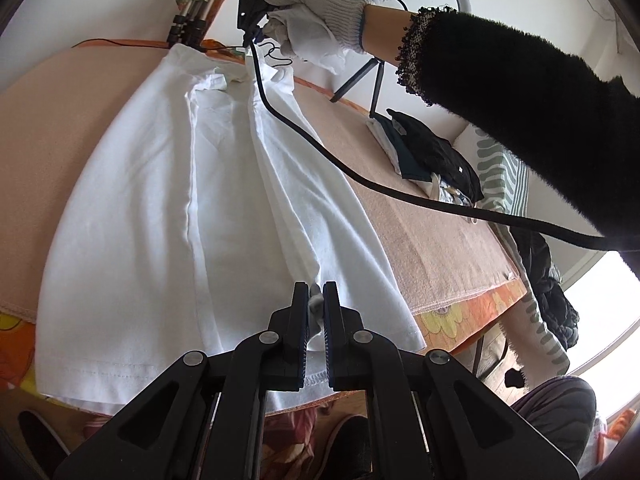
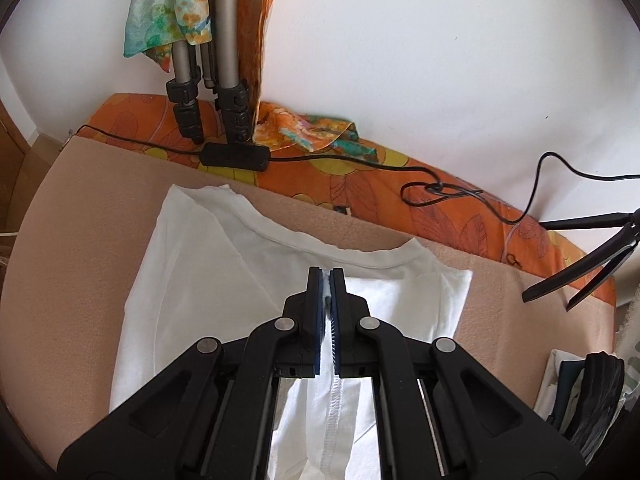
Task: Fold small clothes
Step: 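Fold the held side over the shirt's center with both grippers and release, then move both grippers to the shirt hem and close them on it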
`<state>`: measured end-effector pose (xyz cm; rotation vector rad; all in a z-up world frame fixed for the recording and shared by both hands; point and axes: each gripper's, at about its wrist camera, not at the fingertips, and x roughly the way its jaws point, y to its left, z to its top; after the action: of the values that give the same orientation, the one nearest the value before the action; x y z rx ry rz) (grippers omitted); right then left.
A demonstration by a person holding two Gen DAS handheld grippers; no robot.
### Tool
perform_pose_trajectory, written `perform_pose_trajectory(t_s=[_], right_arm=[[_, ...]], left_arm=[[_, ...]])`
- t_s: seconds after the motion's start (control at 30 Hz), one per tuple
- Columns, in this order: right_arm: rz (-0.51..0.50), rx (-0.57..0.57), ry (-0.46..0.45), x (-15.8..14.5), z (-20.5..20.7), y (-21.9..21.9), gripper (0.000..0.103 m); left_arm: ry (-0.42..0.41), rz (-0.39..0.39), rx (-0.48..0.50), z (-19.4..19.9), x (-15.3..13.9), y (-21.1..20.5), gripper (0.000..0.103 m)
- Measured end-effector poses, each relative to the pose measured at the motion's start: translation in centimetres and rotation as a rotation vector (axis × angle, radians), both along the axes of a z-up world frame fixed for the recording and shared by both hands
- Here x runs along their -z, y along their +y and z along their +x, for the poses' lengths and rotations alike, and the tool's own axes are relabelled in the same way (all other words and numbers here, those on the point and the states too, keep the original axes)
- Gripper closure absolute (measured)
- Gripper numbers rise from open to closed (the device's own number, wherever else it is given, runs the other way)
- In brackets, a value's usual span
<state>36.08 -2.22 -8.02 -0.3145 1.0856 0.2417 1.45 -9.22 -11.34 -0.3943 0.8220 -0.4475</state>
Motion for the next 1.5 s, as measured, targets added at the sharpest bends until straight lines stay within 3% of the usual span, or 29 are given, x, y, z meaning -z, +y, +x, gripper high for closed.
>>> perform_pose_trajectory(t_s=[0.07,0.17,0.27,0.4,0.53,0.77,0.9,1.07,1.17,1.27,1.33,1.5], right_arm=[[0.018,0.009,0.002,-0.1,0.0,0.0,0.094],[0.079,0.006,-0.019,-1.5,-0.7,-0.9,0.067],[0.132,0.002,-0.051,-3.5,-2.2,-2.8,0.066],[0.181,0.019,-0.003,-4.3,-4.8,-5.7,0.066],[0.221,-0.006,0.132,-2.2,-7.5,-6.6,0.066],[0.253,0.043,0.228,2.6,-9.2,-5.5,0.066],[0.402,0.021,0.288,3.4,-9.9,-4.3,0.066],[0.452,-0.035,0.222,0.0,-13.1,-4.1,0.066],[0.452,-0.034,0.175,-2.4,-15.9,-5.3,0.066],[0.446,-0.040,0.131,-4.2,-19.8,-7.1,0.066],[0.448,-0.046,0.109,-5.0,-22.6,-8.4,0.066],[0.437,-0.077,0.076,-5.7,-30.9,-10.6,0.066]], left_arm=[[0.022,0.007,-0.002,0.1,0.1,0.2,0.095],[0.034,0.006,0.007,-0.1,-0.2,0.4,0.092],[0.006,0.018,0.014,-0.9,-1.1,0.7,0.092],[-0.015,0.018,0.020,-1.9,-2.0,1.6,0.092],[-0.036,0.032,0.000,-2.6,-3.0,3.3,0.092],[-0.066,0.122,-0.105,-2.4,-4.5,8.5,0.092],[-0.066,0.159,-0.153,-2.1,-5.1,11.3,0.092],[-0.061,0.214,-0.137,-1.6,-5.6,12.6,0.092],[-0.017,0.202,-0.096,-0.9,-5.4,12.9,0.080],[-0.006,0.209,-0.059,-0.7,-5.4,12.8,0.076],[0.023,0.217,-0.026,-0.3,-5.1,12.5,0.064],[0.077,0.211,0.012,0.5,-4.4,12.5,0.064]])
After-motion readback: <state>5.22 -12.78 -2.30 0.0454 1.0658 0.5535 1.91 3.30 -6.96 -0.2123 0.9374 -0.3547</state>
